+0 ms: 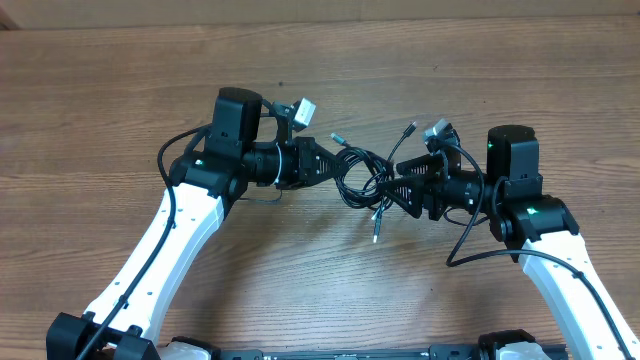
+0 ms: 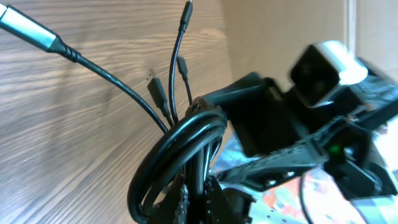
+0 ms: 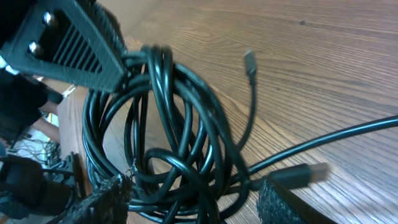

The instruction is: Untangle cables

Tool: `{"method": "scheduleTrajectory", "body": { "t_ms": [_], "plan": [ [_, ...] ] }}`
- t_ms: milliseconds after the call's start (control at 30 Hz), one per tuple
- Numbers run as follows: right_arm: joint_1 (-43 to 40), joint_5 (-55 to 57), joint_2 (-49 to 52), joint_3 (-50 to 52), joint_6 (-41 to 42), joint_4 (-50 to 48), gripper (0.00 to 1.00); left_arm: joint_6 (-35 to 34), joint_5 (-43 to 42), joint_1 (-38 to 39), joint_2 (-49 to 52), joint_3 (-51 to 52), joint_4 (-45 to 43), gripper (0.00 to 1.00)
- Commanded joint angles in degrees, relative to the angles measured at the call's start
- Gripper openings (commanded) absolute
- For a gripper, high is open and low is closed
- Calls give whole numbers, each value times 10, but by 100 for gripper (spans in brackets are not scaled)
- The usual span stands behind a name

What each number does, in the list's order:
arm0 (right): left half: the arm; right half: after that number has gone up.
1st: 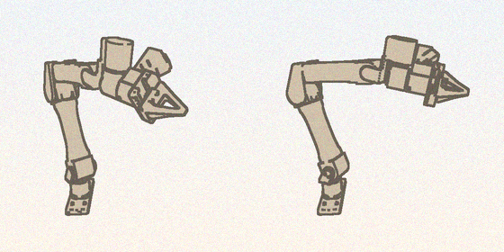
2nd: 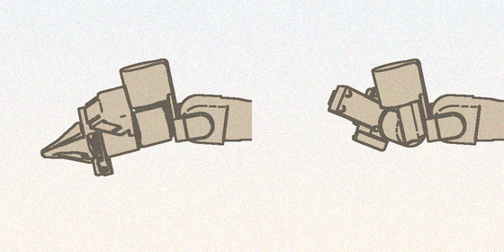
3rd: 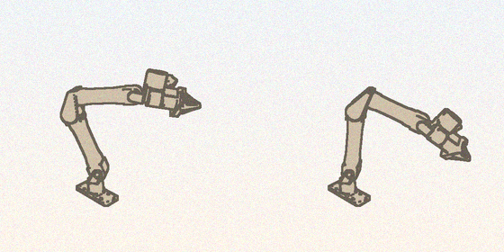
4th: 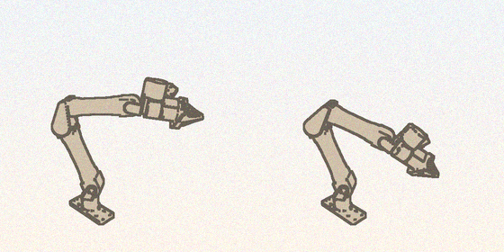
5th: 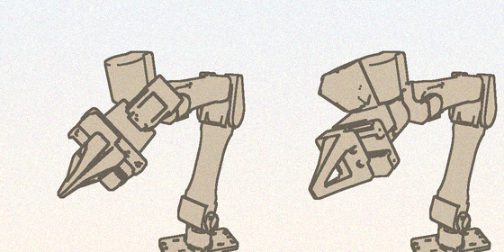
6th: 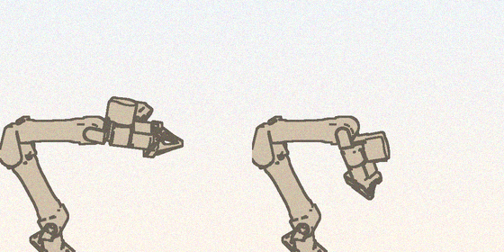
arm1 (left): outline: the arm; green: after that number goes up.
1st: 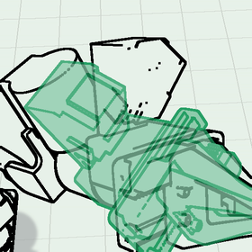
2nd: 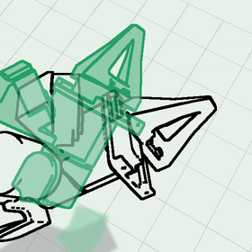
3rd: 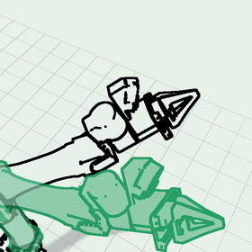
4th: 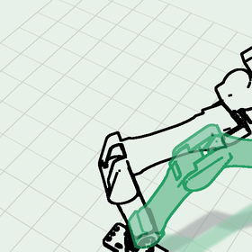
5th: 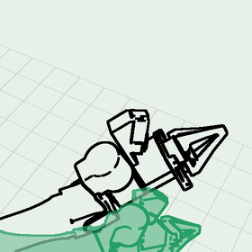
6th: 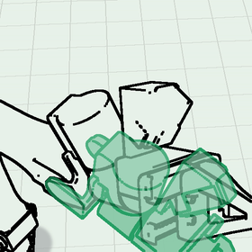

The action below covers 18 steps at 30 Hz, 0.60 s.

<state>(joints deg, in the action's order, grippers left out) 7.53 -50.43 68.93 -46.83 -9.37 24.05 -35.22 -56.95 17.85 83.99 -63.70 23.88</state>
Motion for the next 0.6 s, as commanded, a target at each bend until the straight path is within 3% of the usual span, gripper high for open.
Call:
{"method": "scheduleTrajectory", "body": {
  "t_ms": [0,33,167,300,567],
  "plan": [
    [0,-24,0,-8,-16,-2,60,-12,-68,-3,-18,-10,-27,4],
    [0,-24,0,-8,-17,-2,56,-13,-70,-3,-18,-10,-30,4],
    [0,-24,0,-8,-16,-2,20,-16,-70,-3,-18,-10,-31,4],
    [0,-24,0,-8,-16,-2,5,-16,-60,-3,-18,-10,-31,4],
    [-1,-16,0,-8,-16,-3,4,-16,-52,-3,-18,-10,-28,4]
  ]
}}
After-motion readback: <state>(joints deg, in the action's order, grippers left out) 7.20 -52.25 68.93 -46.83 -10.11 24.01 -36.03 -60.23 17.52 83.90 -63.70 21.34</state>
